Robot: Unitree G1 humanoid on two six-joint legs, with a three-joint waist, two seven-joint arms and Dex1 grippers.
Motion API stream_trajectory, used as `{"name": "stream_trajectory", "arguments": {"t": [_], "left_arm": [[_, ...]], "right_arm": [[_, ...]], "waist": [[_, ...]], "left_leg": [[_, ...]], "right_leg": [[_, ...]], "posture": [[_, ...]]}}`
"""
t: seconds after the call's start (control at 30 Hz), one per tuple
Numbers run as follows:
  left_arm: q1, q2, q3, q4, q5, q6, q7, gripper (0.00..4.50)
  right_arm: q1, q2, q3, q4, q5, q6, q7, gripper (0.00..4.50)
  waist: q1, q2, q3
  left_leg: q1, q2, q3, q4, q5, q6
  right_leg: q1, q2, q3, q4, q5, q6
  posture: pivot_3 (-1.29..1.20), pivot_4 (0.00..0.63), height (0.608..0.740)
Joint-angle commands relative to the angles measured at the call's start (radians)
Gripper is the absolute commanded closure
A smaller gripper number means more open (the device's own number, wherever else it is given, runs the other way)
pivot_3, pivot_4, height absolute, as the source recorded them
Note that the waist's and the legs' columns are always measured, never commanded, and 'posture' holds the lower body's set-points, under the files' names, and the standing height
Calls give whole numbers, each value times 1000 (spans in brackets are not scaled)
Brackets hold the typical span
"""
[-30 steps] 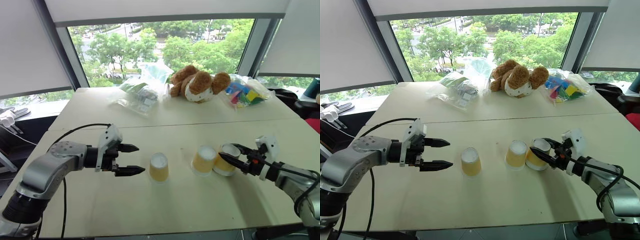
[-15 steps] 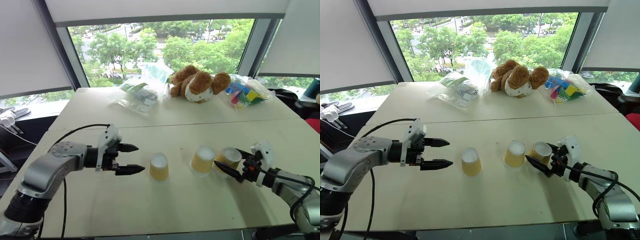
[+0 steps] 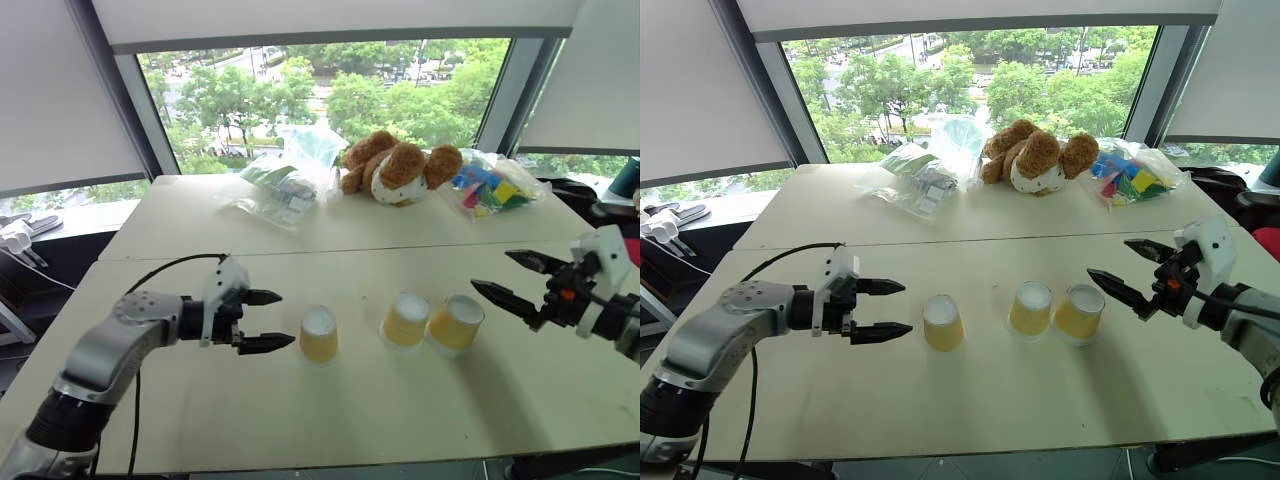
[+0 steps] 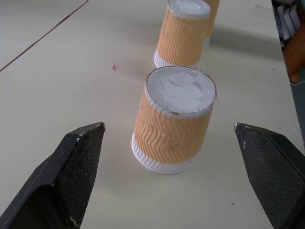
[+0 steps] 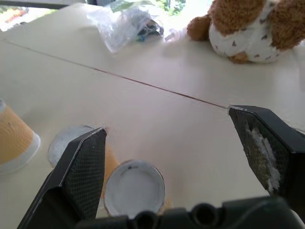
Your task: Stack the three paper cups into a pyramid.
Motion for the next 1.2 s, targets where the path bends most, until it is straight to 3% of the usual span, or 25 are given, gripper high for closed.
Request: {"name": "stream_trajectory", "arguments": {"t": [0.03, 0.17, 0.4, 0.83, 0.93, 1.03, 1.2], "left_arm": [[-27, -26, -39, 48, 62, -97, -18, 0], [-65, -77, -68, 107, 90, -150, -36, 0], [-123, -149, -101, 205, 135, -236, -64, 0], [-157, -249, -138, 260, 151, -272, -121, 0], [-158, -264, -130, 284, 152, -295, -130, 943], [-159, -262, -128, 304, 155, -309, -151, 2268], [-182, -253, -129, 349, 168, -326, -172, 2266]], "right_arm": [[-35, -60, -46, -84, 128, 116, 12, 72], [-4, -74, -78, -167, 288, 242, 7, 72], [223, -63, -118, -408, 464, 345, -29, 72], [330, -69, -76, -439, 421, 294, -81, 72], [334, -70, -68, -437, 415, 285, -82, 0], [346, -73, -64, -440, 406, 281, -82, 0], [361, -69, -65, -442, 400, 273, -85, 0]], "waist": [[0, 0, 0], [3, -2, 1], [15, -2, 1], [21, -3, 1], [21, -3, 1], [22, -3, 1], [21, -3, 1]], "left_leg": [[0, 0, 0, 0, 0, 0], [-1, 0, 0, 0, 0, 0], [-2, 0, 0, 1, 0, 0], [-1, 0, 0, 2, 0, 0], [-1, 0, 0, 2, 0, 0], [-1, 0, 0, 2, 0, 0], [-1, 0, 0, 2, 0, 0]], "right_leg": [[0, 0, 0, 0, 0, 0], [0, 0, -1, 0, 0, 0], [0, 0, -1, 0, 0, 0], [0, 0, -1, 0, 0, 0], [0, 0, -1, 0, 0, 0], [0, 0, -2, 0, 0, 0], [1, 0, -2, 0, 0, 0]], "posture": [[0, 150, 740], [0, 150, 740], [0, 150, 740], [0, 150, 740], [0, 150, 740], [0, 150, 740], [0, 150, 740]]}}
